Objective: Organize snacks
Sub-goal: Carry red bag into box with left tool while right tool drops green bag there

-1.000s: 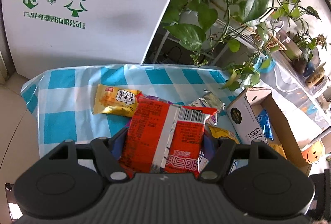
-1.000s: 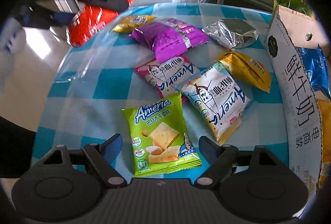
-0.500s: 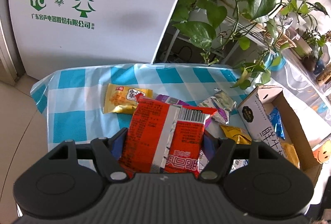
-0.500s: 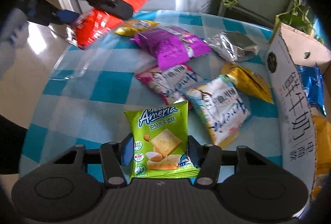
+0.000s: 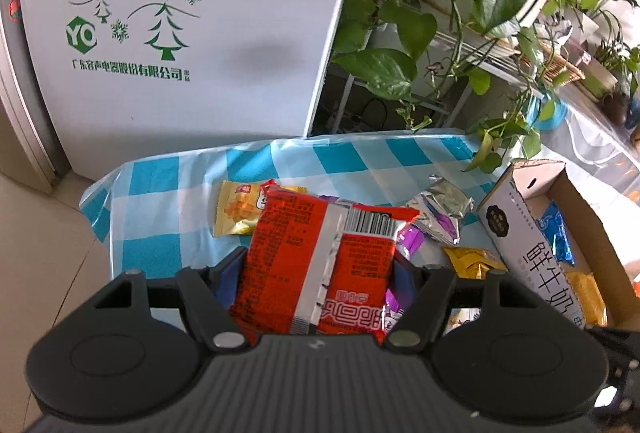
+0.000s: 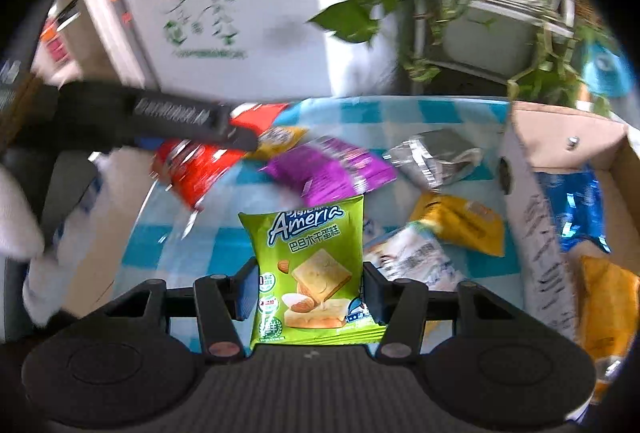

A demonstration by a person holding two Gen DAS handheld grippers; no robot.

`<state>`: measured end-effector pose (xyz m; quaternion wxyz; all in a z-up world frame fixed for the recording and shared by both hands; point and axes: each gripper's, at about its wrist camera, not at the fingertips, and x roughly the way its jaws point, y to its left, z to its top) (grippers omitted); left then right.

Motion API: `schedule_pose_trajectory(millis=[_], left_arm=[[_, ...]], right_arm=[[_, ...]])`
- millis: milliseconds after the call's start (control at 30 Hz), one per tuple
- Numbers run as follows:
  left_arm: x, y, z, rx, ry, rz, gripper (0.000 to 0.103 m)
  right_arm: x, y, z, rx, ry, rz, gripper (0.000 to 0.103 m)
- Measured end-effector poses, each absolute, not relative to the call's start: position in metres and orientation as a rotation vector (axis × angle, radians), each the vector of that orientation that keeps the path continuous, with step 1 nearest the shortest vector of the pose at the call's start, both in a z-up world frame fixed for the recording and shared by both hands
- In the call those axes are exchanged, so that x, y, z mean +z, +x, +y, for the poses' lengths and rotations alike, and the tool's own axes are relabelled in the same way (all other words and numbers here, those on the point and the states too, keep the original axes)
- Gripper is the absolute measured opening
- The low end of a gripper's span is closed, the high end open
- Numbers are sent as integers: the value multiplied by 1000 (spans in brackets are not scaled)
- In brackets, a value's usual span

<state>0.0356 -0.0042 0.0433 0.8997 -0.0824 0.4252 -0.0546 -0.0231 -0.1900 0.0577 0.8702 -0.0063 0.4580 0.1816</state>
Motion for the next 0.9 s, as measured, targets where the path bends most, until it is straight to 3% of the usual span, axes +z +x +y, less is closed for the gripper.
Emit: schedule_pose_trajectory(millis=[900], left_arm=[[68,35,-50,-115,-180,794,71]], right_arm=[[84,24,-247,189,58,886,59]])
